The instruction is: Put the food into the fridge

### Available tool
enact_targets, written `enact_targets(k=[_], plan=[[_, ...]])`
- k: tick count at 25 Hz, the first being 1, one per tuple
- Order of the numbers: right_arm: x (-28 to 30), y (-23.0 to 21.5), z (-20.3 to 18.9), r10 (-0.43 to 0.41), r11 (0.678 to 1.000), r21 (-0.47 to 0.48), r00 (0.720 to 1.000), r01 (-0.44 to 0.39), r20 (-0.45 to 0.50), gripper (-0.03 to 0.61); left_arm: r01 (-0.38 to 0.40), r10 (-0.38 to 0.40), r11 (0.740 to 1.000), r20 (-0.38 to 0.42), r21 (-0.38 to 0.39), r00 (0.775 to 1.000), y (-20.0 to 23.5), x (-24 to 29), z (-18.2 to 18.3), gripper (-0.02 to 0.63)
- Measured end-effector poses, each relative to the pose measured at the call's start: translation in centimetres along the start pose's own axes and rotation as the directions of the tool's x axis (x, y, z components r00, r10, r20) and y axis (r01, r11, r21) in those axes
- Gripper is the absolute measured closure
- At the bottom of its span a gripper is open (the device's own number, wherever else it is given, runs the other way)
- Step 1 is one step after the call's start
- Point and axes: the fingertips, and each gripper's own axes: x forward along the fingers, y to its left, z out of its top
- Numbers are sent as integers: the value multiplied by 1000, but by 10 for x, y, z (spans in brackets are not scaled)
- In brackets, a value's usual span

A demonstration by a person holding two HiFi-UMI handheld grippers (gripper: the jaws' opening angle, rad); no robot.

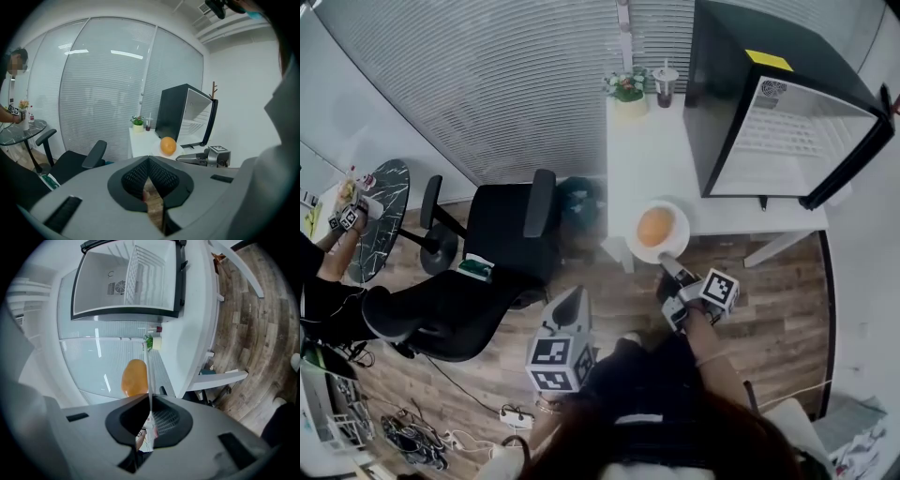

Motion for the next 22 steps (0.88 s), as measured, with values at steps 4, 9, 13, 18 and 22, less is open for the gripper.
enact_targets(k=[4,9,13,18,22], plan=[[-9,-3,7,-10,1000,6,1000,10,-12,569,-20,20,1000,8,-14,1000,-8,5,3,615],[-26,-4,24,-16,1000,2,999,16,-47,569,-27,27,999,9,-30,1000,-35,16,5,615],[-38,-5,38,-21,1000,8,998,21,-61,569,-26,26,999,10,-27,1000,-55,23,6,615],[-53,-4,57,-15,1000,9,998,16,-65,569,-25,25,999,9,-21,1000,-79,32,9,615],[-65,-2,71,-9,1000,15,998,10,-55,569,-15,15,1000,6,-8,1000,-97,38,11,615]])
